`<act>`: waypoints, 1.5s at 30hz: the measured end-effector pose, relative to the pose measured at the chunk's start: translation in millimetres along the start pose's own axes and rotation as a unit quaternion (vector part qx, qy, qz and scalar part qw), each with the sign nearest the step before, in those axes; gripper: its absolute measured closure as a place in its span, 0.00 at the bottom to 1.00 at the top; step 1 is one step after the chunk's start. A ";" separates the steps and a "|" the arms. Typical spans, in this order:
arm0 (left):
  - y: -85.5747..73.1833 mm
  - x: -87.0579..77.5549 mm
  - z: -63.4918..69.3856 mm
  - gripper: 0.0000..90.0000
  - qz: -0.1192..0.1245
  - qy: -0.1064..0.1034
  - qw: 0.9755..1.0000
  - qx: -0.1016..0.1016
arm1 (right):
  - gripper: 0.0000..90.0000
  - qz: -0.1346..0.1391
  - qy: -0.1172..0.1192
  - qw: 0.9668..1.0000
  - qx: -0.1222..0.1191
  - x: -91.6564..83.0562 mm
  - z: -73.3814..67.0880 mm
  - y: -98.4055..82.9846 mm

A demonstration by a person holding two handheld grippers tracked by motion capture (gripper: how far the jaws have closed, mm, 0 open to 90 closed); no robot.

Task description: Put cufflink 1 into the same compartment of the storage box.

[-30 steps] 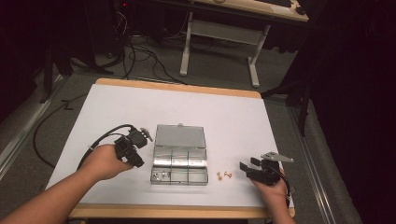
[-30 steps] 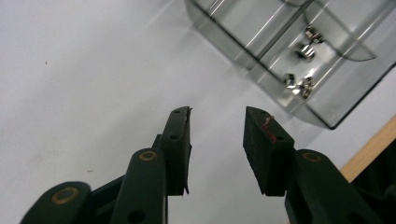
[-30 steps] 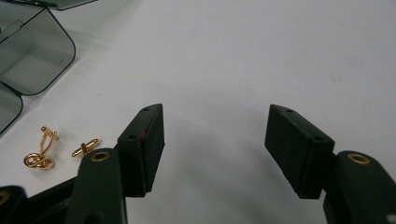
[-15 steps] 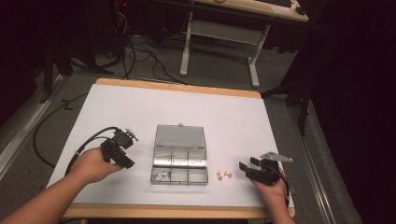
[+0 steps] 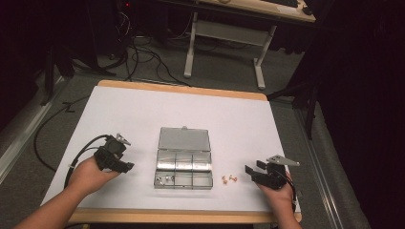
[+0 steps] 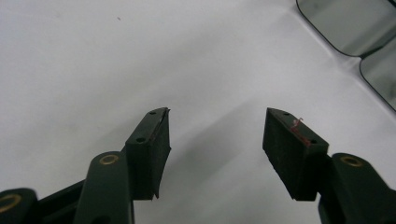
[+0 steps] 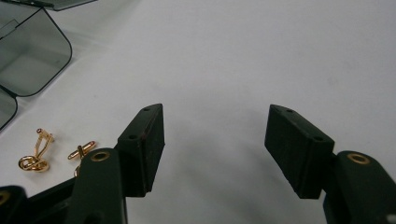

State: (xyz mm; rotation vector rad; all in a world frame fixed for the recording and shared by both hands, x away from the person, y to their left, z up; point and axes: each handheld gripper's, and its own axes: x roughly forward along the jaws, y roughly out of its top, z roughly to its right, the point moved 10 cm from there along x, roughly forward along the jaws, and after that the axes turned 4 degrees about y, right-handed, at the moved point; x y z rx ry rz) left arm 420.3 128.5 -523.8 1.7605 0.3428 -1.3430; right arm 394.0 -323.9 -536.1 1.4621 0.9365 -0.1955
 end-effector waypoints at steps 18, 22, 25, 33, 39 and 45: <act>-3.5 6.9 -8.6 0.44 0.163 0.022 0.986 -0.029 | 0.42 0.001 -0.001 1.000 -0.002 -0.2 0.1 0.0; -1.4 7.1 -8.0 0.44 0.201 0.022 0.979 -0.037 | 0.46 0.000 0.002 1.000 -0.001 -0.2 -0.9 -0.2; 0.0 9.4 -6.1 0.45 0.219 0.023 0.974 -0.045 | 0.50 0.001 0.001 1.000 0.000 -0.4 -0.8 0.2; -3.8 14.3 -11.0 0.43 0.234 0.029 0.970 -0.060 | 0.53 -0.003 -0.003 1.000 -0.010 0.4 -3.6 -0.2; -4.5 10.5 -8.0 0.43 0.258 0.027 0.964 -0.055 | 0.56 0.002 -0.005 1.000 0.000 -1.5 -2.6 3.2; -5.6 7.7 -8.2 0.41 0.266 0.023 0.962 -0.055 | 0.62 -0.016 -0.014 1.000 -0.011 -0.2 -6.7 5.8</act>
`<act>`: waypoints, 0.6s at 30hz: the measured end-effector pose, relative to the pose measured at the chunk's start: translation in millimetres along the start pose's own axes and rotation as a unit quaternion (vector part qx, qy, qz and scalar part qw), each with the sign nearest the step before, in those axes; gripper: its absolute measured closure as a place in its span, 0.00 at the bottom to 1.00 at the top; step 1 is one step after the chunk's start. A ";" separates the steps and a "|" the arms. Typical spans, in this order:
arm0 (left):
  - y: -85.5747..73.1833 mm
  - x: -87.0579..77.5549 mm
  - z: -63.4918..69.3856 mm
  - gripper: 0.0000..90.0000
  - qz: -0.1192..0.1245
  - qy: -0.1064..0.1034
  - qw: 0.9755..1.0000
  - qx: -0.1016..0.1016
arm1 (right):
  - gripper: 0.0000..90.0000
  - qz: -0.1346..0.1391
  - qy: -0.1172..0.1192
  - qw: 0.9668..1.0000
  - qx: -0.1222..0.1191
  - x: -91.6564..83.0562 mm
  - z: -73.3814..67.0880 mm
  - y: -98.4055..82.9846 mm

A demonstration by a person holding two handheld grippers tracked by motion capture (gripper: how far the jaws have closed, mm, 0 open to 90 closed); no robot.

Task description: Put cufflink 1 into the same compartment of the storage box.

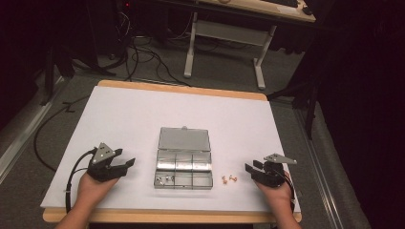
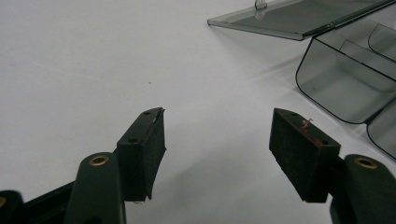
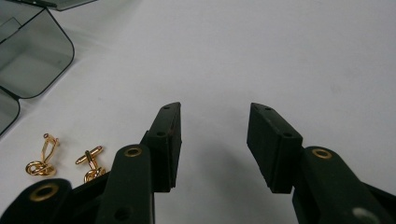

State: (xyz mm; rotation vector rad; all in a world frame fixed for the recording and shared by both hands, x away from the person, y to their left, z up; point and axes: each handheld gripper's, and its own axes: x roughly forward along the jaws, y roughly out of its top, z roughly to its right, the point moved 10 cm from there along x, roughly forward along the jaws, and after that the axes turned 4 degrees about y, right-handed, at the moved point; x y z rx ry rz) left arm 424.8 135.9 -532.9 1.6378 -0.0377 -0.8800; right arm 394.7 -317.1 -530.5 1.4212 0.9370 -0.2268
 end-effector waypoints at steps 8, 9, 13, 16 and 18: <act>-1.2 -1.4 2.0 0.38 0.000 -0.006 1.000 0.002 | 0.59 -0.027 -0.007 1.000 -0.007 2.2 -1.7 -1.3; -1.2 -1.2 3.2 0.38 0.001 -0.004 1.000 0.005 | 0.59 -0.030 -0.007 0.999 -0.008 1.7 -2.0 -1.2; -1.4 -0.9 4.0 0.38 0.001 -0.001 1.000 0.011 | 0.59 -0.044 -0.006 0.999 -0.010 -0.4 -2.9 0.1; -1.7 -1.1 4.2 0.38 0.000 -0.003 1.000 0.013 | 0.57 -0.054 -0.009 0.998 -0.014 -2.5 -4.2 1.7; -1.8 -1.2 4.5 0.38 -0.001 -0.004 1.000 0.015 | 0.57 -0.057 -0.012 0.998 -0.015 -3.2 -4.2 2.8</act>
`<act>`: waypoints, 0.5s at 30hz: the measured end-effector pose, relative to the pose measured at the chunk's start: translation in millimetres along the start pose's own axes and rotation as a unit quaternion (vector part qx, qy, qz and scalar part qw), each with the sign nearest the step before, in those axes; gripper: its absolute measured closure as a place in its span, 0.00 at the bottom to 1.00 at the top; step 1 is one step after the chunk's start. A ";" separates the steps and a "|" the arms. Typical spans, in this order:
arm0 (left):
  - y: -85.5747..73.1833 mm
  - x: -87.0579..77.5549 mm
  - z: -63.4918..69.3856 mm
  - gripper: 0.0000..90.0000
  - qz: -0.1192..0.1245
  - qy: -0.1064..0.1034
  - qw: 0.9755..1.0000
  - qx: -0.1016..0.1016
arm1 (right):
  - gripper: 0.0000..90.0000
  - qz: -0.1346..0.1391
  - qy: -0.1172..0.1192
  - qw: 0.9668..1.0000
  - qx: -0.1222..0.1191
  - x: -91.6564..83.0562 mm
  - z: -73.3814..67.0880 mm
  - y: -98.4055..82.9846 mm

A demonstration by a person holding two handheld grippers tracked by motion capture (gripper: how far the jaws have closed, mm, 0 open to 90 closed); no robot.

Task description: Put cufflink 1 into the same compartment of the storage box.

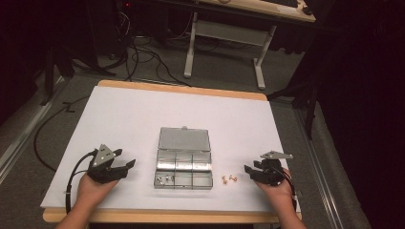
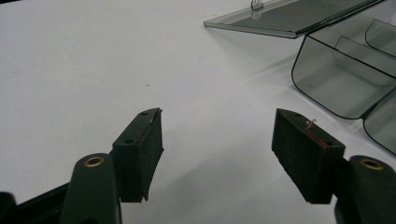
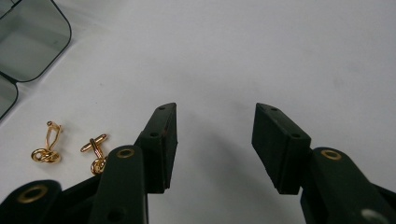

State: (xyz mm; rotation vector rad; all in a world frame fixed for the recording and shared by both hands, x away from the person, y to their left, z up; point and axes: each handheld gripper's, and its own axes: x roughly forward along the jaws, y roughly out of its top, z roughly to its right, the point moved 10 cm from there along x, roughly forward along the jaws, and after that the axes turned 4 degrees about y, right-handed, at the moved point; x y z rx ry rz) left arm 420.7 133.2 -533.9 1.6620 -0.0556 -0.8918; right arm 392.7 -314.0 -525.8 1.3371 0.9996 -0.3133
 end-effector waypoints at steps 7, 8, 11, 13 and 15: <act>-0.5 0.1 0.4 0.38 -0.002 -0.004 1.000 -0.001 | 0.57 -0.015 -0.003 1.000 -0.002 -0.3 1.0 -0.9; -0.5 0.1 0.4 0.38 -0.003 -0.004 1.000 -0.001 | 0.57 -0.020 -0.003 1.000 -0.002 -0.1 1.4 -1.8; -0.4 0.5 0.7 0.38 -0.002 -0.004 1.000 -0.003 | 0.55 -0.029 0.001 1.000 0.000 0.3 1.6 -4.1; -0.5 0.6 0.7 0.38 -0.003 -0.005 1.000 -0.004 | 0.55 -0.039 0.005 0.999 0.006 0.0 1.0 -6.2; -0.7 1.1 0.6 0.38 -0.005 -0.005 1.000 -0.004 | 0.55 -0.050 0.007 0.999 0.003 -0.6 0.2 -7.8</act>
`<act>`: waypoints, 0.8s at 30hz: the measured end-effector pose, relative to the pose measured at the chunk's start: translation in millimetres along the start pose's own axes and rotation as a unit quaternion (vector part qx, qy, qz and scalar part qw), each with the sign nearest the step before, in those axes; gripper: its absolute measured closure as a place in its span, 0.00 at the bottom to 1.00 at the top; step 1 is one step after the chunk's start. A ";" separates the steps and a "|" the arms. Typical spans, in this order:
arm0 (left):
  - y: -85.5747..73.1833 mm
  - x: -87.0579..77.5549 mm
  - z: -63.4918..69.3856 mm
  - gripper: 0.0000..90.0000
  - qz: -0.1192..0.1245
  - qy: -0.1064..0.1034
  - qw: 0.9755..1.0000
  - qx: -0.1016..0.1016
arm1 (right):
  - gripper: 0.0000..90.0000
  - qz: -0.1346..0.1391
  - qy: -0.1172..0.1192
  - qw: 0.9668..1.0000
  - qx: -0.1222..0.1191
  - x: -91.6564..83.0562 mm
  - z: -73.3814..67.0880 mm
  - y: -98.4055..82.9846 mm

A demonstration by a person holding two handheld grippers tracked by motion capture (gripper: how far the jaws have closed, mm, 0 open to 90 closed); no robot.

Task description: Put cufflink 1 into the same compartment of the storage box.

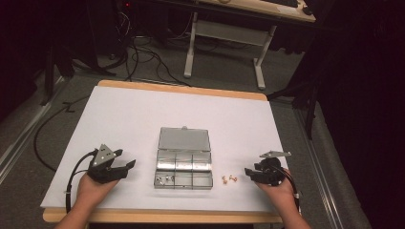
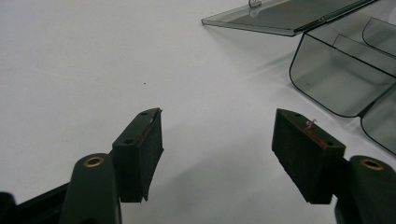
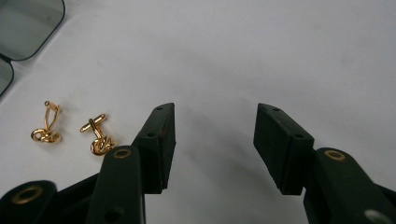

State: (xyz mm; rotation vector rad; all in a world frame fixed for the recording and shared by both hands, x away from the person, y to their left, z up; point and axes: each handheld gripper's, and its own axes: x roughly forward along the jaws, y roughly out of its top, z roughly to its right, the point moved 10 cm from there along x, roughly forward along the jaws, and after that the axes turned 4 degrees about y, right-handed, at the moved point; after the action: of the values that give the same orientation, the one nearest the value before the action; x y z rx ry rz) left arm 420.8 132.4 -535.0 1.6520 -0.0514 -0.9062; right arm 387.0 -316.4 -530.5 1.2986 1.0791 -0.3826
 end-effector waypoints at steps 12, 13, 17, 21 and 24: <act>-2.6 2.0 -1.1 0.38 -0.018 -0.005 1.000 -0.005 | 0.55 -0.060 0.009 0.998 -0.023 -4.1 -10.4 -5.3; -2.5 1.9 -1.2 0.38 -0.018 -0.005 1.000 -0.007 | 0.55 -0.065 0.008 0.997 -0.027 -3.9 -11.1 -6.0; -2.0 1.6 -0.7 0.38 -0.014 -0.006 1.000 -0.007 | 0.55 -0.085 0.015 0.996 -0.028 -3.9 -14.1 -8.6; -1.6 0.8 -0.6 0.38 -0.010 -0.007 1.000 -0.006 | 0.55 -0.098 0.018 0.995 -0.030 -4.9 -15.4 -9.5; -1.0 0.8 -0.1 0.38 -0.007 -0.007 1.000 -0.007 | 0.55 -0.109 0.020 0.993 -0.034 -6.9 -15.6 -9.7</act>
State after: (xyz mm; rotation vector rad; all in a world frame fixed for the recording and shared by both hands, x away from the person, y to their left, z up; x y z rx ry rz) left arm 421.0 132.4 -536.4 1.6345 -0.0435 -0.9265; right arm 369.6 -307.4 -529.0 1.1358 1.2633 -0.4810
